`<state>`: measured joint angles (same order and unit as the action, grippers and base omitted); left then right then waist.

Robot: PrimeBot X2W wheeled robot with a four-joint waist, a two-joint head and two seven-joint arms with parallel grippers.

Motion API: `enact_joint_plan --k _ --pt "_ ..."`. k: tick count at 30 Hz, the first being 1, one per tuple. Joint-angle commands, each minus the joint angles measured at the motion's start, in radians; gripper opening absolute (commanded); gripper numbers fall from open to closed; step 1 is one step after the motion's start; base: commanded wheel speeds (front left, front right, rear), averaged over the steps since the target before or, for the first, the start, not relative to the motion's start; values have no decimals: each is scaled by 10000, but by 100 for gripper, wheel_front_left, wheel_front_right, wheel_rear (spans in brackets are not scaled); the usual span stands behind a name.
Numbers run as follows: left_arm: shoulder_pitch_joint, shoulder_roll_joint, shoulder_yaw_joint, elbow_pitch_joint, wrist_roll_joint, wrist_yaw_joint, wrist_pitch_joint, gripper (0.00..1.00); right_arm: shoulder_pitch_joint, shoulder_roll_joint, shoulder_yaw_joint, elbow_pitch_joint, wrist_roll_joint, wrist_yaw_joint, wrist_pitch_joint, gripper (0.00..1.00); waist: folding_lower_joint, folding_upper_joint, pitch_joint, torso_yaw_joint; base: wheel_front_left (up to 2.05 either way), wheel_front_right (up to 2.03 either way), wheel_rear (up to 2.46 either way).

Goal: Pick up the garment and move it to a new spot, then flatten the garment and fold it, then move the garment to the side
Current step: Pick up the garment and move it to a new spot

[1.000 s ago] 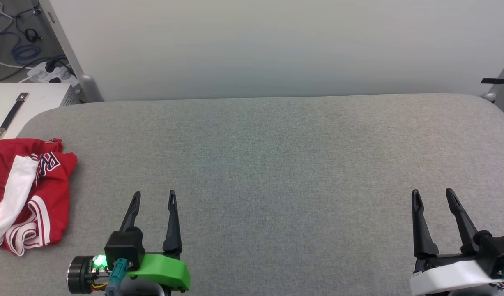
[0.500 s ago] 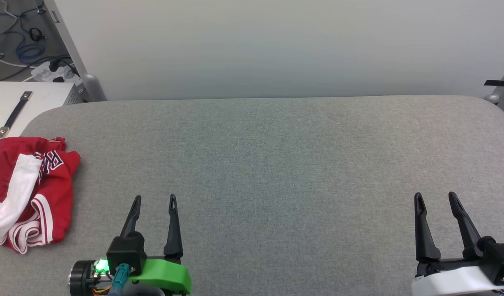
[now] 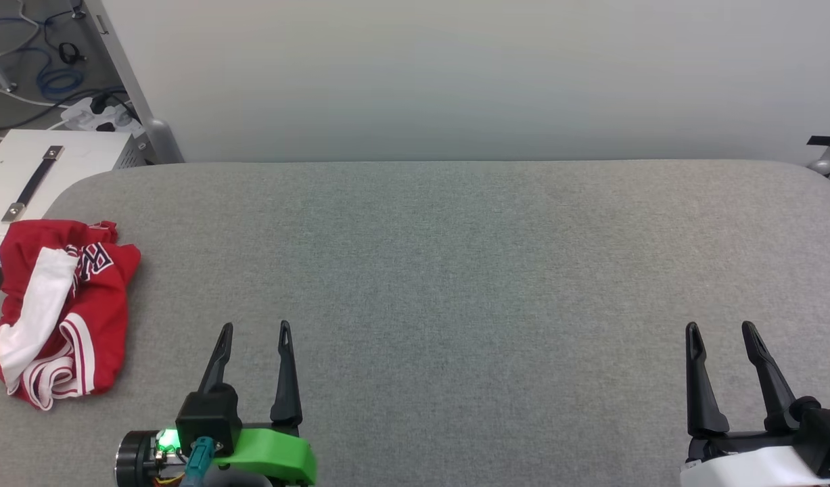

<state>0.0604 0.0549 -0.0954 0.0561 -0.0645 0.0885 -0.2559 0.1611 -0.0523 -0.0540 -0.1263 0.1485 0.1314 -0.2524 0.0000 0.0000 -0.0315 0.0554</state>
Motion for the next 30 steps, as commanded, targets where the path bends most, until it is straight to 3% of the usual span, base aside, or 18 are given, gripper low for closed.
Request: enact_joint_plan --k 1,15,30 --pt "70 -47 -5 24 -53 69 -59 100 57 20 3 -70 27 -7 -93 100 0 0 33 84 0 0 0" --pt "-131 -47 226 -27 -163 196 -59 100 -69 20 78 -246 -110 -7 -93 100 0 0 412 1400 0 0 0" --pt "-292 -47 637 -97 -381 310 -59 100 -193 20 209 -357 -251 -7 -93 100 0 0 714 3854 0 0 0"
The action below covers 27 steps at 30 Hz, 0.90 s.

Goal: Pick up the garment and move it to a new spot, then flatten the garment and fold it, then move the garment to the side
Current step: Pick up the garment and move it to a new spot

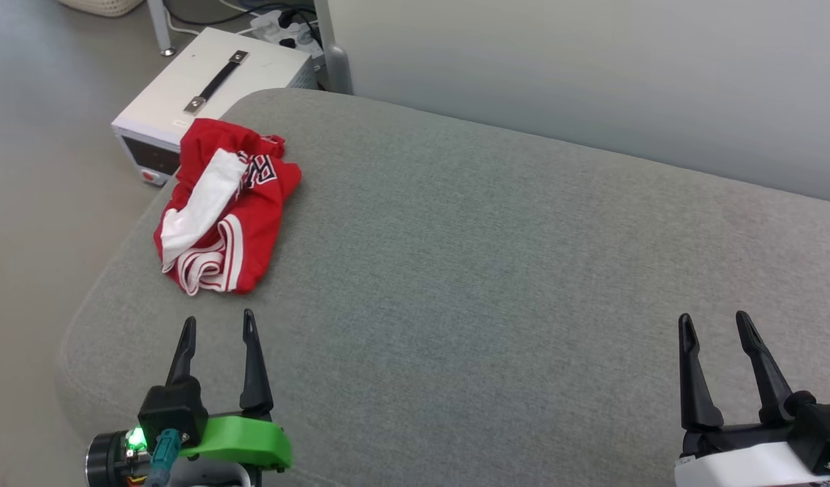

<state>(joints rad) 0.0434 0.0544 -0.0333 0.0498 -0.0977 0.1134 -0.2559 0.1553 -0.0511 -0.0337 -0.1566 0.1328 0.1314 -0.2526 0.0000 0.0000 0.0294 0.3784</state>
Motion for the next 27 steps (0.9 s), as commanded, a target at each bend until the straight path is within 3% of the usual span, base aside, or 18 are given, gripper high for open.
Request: enact_joint_plan --k 1,14,27 --pt "-114 -42 51 -40 -93 78 -59 100 -141 9 19 -60 -108 -7 -92 100 0 0 112 737 0 0 0" --pt "9 -42 437 -86 -487 234 -59 100 -159 9 140 -96 -293 -7 -92 100 0 0 254 1998 0 0 0" --pt "-341 -42 960 90 -831 309 -59 100 -261 9 308 -96 -403 -7 -92 100 0 0 391 1823 0 0 0"
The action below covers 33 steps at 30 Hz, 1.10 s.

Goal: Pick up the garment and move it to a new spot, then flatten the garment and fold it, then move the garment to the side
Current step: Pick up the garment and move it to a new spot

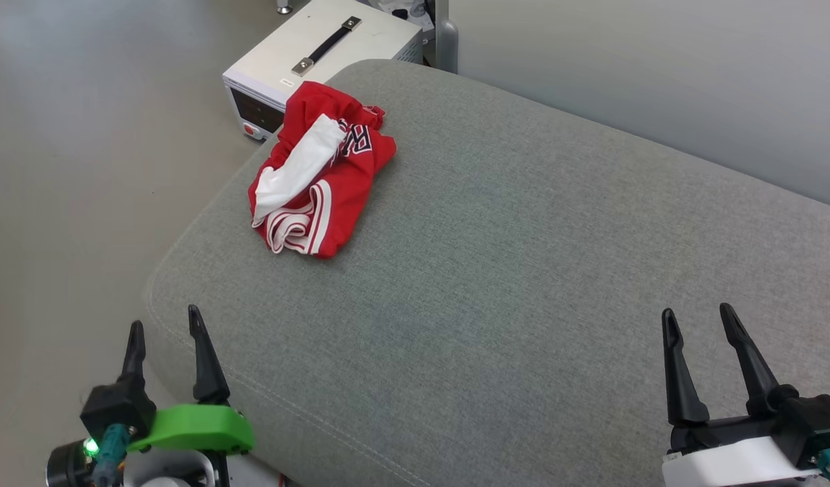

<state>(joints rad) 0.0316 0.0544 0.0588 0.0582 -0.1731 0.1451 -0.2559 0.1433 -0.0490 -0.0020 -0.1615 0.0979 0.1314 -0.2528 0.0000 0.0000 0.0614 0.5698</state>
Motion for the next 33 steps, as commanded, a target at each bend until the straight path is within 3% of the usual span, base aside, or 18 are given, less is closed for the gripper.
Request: enact_joint_plan --k 1,9,14,21,25,33 --pt "-414 -42 170 45 -161 -68 -59 100 -167 -12 4 -56 -71 -7 -90 100 0 0 125 -152 0 0 0" --pt "-2912 252 1196 498 159 -1252 -59 100 -530 -157 84 -266 -454 -7 -90 100 0 0 1054 -834 0 0 0" --pt "-4896 832 1930 1423 -130 -1929 -59 100 -928 -596 78 -542 -480 -7 -90 100 0 0 1963 -1443 0 0 0" --pt "-7218 1871 1867 3519 -641 -2524 306 100 -1266 -1140 -142 -1010 -455 -7 -90 100 0 0 3021 -1994 0 0 0" --pt "-8294 2532 1476 4600 -1352 -2710 1843 100 -1482 -1378 -169 -1223 -430 -7 -90 100 0 0 3562 -2232 0 0 0" --pt "-9312 3518 616 5990 -3895 -2754 6286 100 -1813 -1824 -298 -1515 -429 -7 -90 100 0 0 4361 -2563 0 0 0"
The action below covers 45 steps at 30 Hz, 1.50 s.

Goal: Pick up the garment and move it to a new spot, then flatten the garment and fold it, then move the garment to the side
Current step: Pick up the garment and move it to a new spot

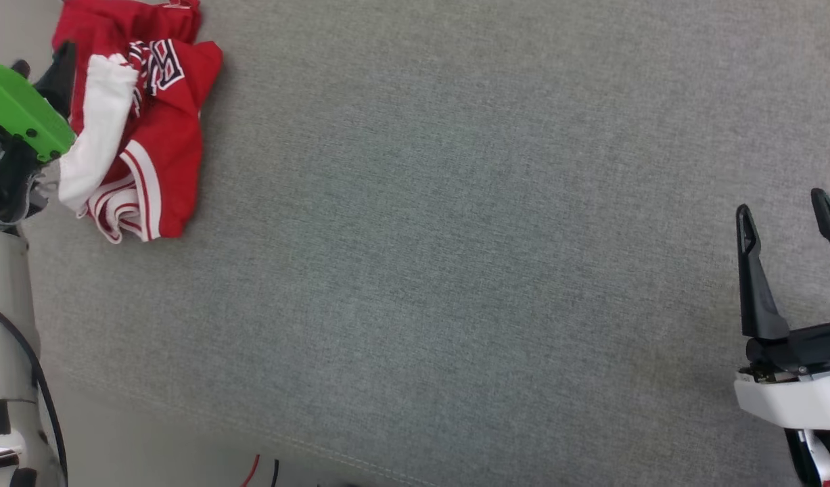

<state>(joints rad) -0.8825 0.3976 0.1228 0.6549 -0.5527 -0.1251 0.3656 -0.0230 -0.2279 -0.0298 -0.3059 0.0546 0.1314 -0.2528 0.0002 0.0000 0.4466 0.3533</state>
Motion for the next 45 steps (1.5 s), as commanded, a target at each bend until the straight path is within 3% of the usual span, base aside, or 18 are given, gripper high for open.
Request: enact_joint_plan --k 1,6,10,24,26,34,45 --pt "-217 198 -116 69 -342 -52 460 100 -173 -85 -48 -91 1 -7 -90 100 -2 0 578 -426 0 0 0" --pt "-343 784 -825 425 -1217 -54 2468 100 -261 -357 -208 -241 32 -7 -90 100 -2 0 1048 -523 0 0 0" --pt "-369 1009 -1234 785 -1327 -54 3312 100 -331 -509 -238 -346 60 -7 -90 100 -2 0 1410 -573 0 0 0" --pt "-260 495 -1955 2474 -1178 -51 3254 100 -435 -662 -298 -332 186 -7 -90 100 -2 0 1807 -709 0 0 0" --pt "-311 584 -2092 2530 -1086 -52 3073 1 -419 -600 -273 -292 203 -7 -90 100 -2 0 1663 -696 0 0 0" --pt "-844 1223 -2766 1639 -1232 -54 2041 0 -352 -230 62 -32 264 -7 -90 100 -2 0 675 -622 0 0 0" --pt "-1817 2134 -5799 -1475 -1236 -55 1701 0 40 611 271 489 327 -7 -90 100 -2 0 -1062 -678 0 0 0"
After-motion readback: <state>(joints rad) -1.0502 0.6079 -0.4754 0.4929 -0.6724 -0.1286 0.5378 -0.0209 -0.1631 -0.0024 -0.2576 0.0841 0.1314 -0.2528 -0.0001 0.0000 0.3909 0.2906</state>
